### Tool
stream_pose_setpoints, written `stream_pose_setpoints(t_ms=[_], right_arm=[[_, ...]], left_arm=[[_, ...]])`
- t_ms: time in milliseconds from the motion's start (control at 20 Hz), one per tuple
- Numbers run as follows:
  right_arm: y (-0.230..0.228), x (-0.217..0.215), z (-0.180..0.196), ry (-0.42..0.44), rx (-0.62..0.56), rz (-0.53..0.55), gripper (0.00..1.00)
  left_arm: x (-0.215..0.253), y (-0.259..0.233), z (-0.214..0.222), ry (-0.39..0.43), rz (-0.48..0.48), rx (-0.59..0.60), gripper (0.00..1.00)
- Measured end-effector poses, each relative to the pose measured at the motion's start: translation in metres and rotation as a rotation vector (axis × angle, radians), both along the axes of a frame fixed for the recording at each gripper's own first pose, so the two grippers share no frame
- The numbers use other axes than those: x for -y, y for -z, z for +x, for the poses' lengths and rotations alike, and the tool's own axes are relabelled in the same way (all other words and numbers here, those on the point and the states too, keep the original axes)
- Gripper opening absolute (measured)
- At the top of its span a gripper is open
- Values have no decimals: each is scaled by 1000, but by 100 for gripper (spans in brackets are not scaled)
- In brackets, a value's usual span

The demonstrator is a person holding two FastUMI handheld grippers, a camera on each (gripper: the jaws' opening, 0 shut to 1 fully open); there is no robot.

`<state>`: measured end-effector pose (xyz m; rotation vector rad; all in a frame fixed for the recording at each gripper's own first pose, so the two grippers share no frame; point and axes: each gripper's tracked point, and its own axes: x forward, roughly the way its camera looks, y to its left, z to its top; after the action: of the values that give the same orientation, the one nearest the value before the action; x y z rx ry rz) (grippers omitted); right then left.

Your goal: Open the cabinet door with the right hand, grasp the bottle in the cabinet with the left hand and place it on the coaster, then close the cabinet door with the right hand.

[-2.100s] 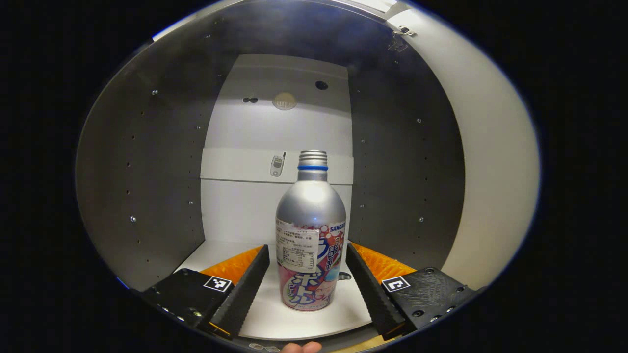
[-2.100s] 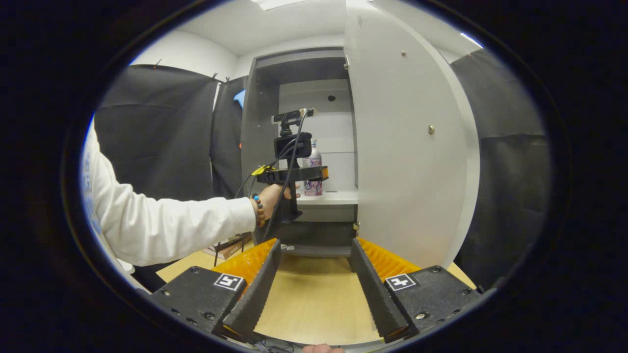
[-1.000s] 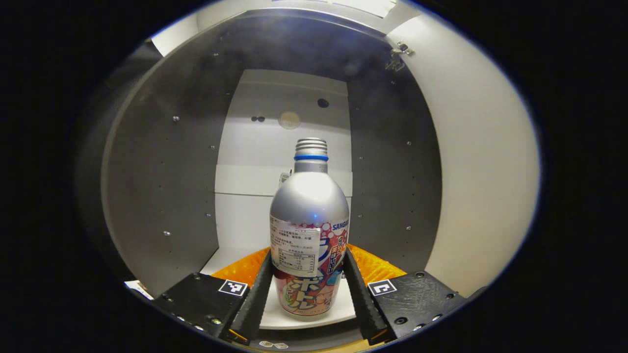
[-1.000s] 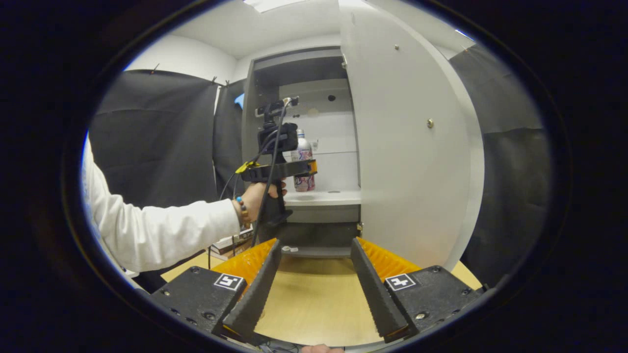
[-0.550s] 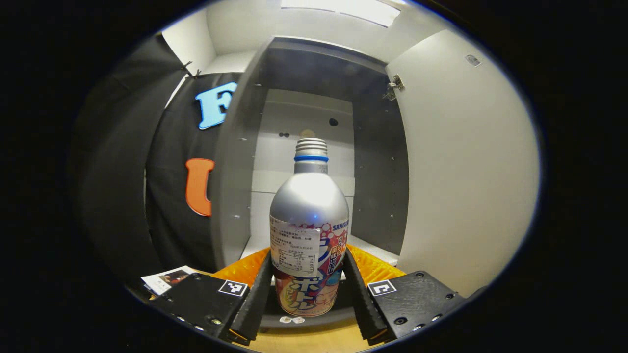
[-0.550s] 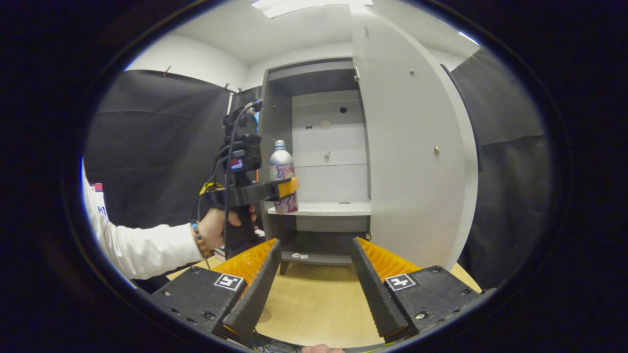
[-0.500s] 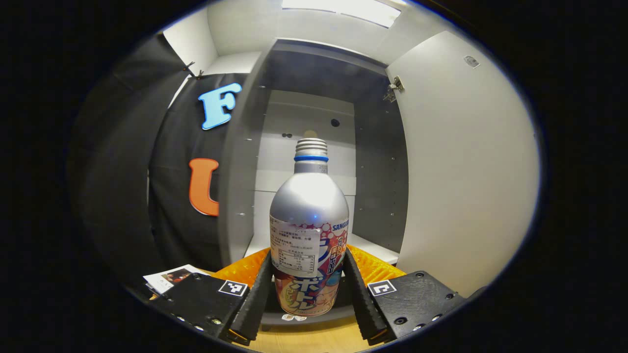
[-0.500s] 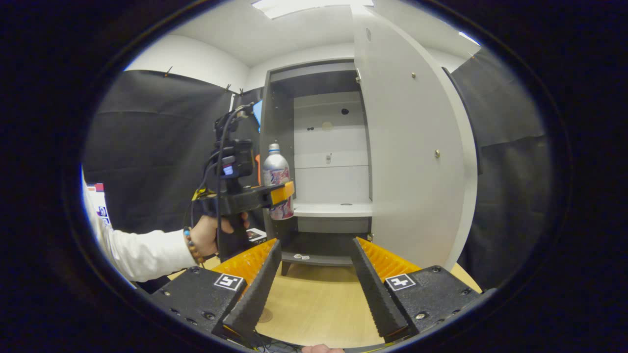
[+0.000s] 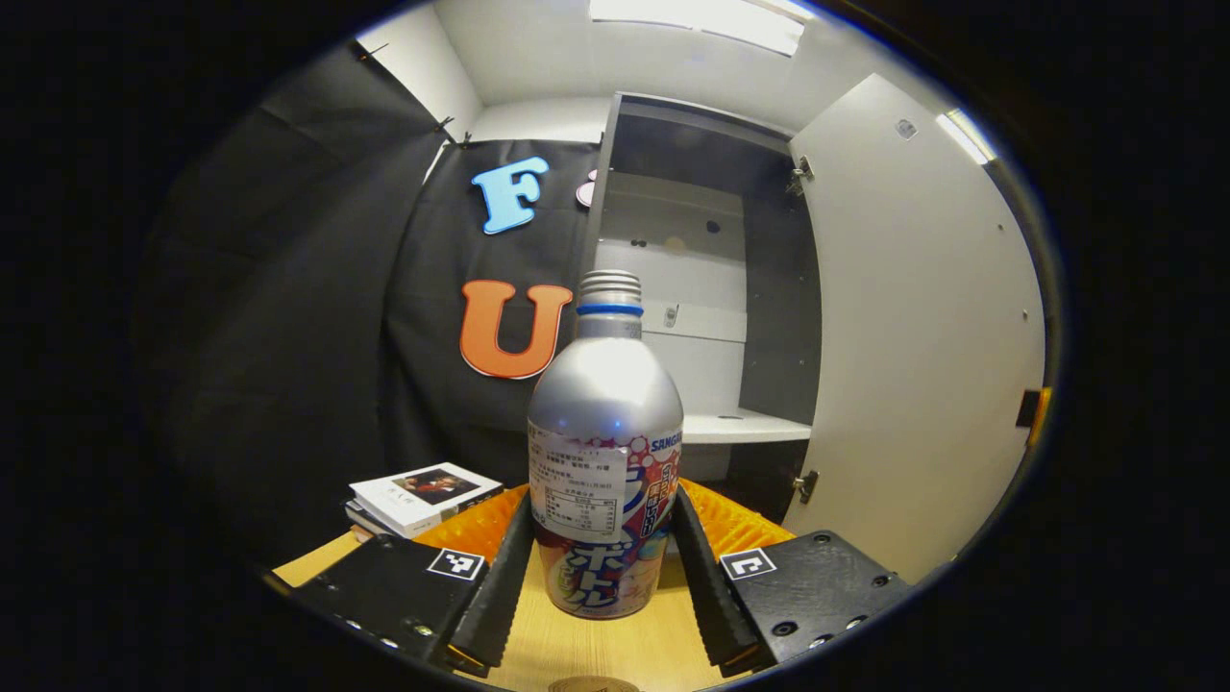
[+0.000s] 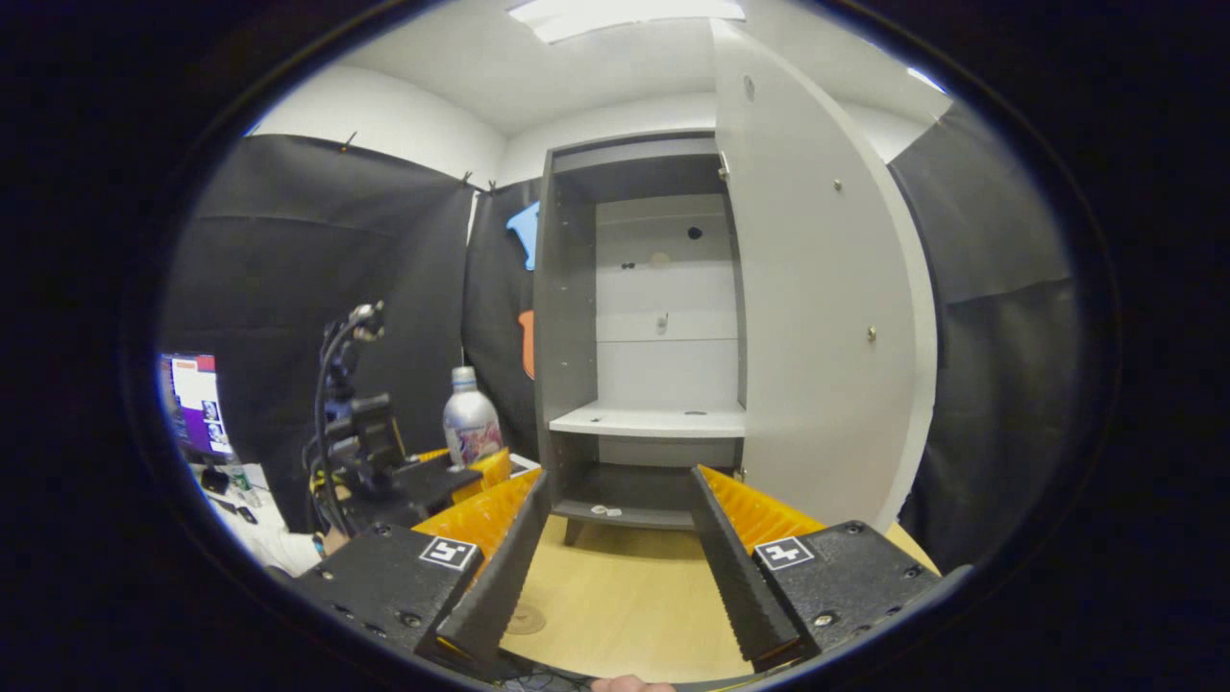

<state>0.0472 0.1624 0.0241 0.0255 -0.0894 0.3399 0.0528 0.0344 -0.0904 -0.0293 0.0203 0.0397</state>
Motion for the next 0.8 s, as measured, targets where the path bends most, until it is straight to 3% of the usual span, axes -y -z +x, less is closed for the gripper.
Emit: stream_pose_setpoints(t_ms=[450,800], right_arm=[[12,-1,0,16,-48,-42,90],[24,-5,3,40,-96,-71,90]], left_arm=[[0,116,-53,-59,30,-97,73],[9,163,-64,-55,45,-112,74]])
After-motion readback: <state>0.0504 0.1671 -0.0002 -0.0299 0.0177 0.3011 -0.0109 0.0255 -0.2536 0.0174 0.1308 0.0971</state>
